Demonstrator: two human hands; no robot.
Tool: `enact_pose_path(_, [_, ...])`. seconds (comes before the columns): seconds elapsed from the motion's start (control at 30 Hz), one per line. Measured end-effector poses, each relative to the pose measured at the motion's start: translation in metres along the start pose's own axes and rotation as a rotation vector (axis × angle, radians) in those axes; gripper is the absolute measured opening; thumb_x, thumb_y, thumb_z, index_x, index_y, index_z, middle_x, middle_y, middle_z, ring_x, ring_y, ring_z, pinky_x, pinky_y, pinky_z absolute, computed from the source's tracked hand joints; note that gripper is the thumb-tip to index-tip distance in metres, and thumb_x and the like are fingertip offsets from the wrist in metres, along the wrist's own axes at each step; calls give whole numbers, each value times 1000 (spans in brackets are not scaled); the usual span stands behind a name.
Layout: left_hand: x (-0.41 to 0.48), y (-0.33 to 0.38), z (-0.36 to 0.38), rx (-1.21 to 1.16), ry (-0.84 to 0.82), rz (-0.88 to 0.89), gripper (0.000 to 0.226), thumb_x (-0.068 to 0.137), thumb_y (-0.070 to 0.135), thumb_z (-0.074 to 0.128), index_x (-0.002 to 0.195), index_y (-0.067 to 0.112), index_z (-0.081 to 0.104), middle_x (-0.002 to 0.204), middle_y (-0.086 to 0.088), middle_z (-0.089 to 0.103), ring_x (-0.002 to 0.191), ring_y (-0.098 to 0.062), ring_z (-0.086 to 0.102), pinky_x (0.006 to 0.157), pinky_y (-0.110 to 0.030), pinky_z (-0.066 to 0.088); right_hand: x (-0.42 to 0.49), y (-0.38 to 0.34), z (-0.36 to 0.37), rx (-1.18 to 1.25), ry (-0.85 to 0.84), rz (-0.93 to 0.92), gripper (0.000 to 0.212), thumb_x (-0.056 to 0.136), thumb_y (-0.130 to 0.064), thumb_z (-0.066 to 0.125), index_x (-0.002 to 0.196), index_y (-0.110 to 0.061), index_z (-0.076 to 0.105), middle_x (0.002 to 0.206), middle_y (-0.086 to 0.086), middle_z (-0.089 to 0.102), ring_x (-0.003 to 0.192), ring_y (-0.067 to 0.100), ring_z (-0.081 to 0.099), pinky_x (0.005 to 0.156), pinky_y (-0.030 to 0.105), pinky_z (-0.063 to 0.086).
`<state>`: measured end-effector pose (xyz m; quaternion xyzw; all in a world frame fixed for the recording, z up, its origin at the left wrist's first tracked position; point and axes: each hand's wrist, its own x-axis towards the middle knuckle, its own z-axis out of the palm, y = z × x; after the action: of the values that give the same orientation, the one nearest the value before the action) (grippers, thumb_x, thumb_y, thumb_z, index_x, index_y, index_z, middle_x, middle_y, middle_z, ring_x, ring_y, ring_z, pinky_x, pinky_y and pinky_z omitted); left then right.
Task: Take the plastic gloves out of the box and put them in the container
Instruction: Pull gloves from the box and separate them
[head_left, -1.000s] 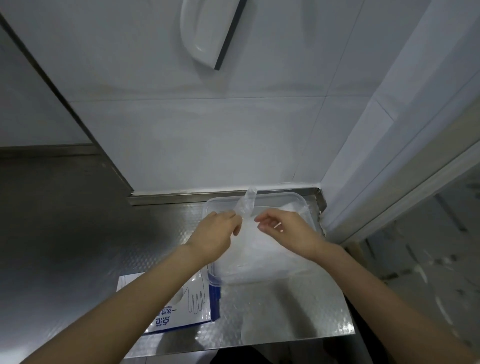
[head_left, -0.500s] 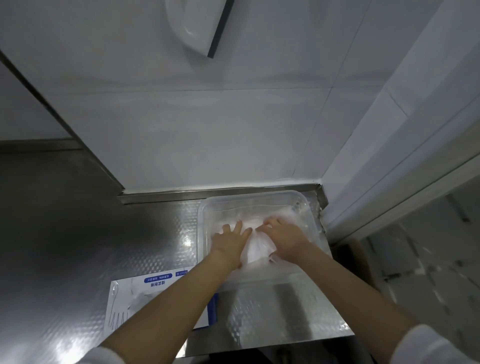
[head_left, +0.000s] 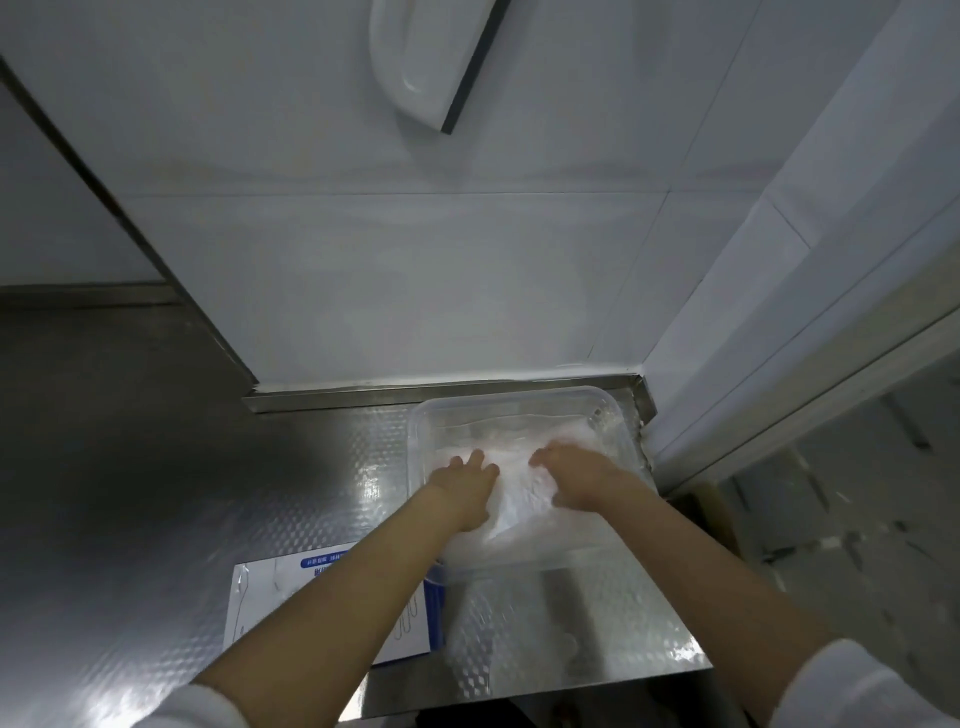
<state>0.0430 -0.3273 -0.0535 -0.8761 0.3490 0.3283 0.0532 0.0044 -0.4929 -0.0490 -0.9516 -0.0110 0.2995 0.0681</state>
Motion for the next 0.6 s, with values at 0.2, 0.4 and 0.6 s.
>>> enact_pose_path(0.2, [-54,-21,-29,-167,596,36,40,94,10,44,133,18,45,134,-1,47,123,-20,44,104,-31,27,-37,-56,-30,214,435,-113,35,98,-13,45,133,-17,49,135,0,52,121,17,50,97,28,40])
enact_pose_path(0.4, [-113,-79,19,-237,668,-114,33,91,9,50,123,18,54,124,1,52,113,-16,50,92,-24,29,-66,-140,2,250,614,-579,37,79,6,56,113,-10,60,105,6,61,95,17,55,74,23,43])
enact_pose_path(0.6, [-143,-129,87,-294,364,-162,42,87,2,47,123,21,55,127,1,54,119,-18,48,99,-28,33,-53,-186,61,201,381,-588,46,88,-2,50,133,-8,46,130,11,49,117,25,48,95,35,42])
